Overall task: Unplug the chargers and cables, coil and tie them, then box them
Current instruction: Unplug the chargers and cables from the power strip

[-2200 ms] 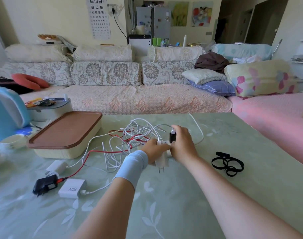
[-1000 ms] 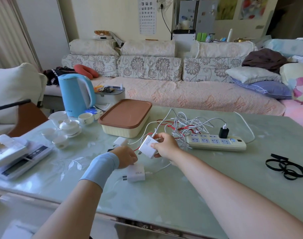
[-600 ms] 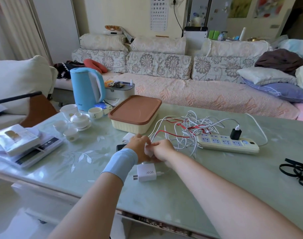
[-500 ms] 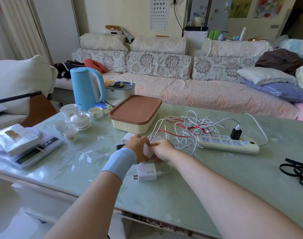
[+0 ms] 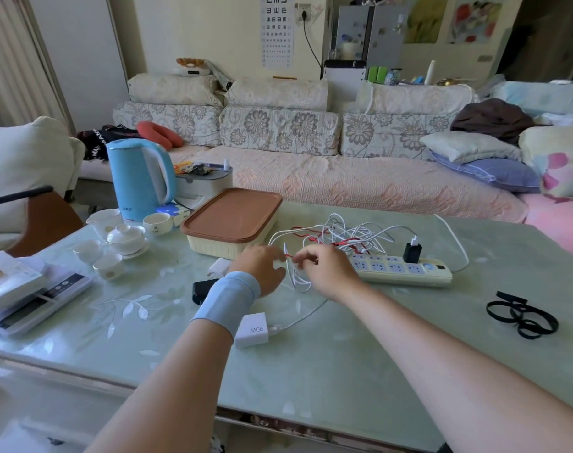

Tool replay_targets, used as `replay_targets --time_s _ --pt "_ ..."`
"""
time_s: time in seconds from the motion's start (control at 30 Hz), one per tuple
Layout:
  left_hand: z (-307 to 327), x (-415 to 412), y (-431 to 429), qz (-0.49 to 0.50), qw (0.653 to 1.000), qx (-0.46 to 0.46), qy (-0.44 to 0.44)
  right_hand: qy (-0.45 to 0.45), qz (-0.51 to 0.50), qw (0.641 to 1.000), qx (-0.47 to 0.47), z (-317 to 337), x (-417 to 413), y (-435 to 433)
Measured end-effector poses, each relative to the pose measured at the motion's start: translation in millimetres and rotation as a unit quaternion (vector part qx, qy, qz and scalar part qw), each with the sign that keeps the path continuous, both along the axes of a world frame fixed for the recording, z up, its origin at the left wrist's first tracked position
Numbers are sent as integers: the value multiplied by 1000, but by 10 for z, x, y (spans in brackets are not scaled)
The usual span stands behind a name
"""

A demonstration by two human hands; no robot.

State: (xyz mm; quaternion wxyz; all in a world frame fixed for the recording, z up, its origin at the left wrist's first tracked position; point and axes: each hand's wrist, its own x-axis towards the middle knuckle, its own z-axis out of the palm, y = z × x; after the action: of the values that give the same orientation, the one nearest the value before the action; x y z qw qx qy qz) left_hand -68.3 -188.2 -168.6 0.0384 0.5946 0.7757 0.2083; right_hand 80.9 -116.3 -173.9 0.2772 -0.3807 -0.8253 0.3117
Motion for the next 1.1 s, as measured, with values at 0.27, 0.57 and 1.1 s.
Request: replay_targets --time_s 0.27,0.57,1.1 --pt "46 1019 758 -133 984 117 -26 11 -170 983 63 30 954 671" --pt "-313 1609 1463 -155 986 -31 44 -55 -295 951 78 -331 1542 1321" --pt "-671 1594 1734 -98 988 -20 116 -133 -258 952 96 -497 1383 1824"
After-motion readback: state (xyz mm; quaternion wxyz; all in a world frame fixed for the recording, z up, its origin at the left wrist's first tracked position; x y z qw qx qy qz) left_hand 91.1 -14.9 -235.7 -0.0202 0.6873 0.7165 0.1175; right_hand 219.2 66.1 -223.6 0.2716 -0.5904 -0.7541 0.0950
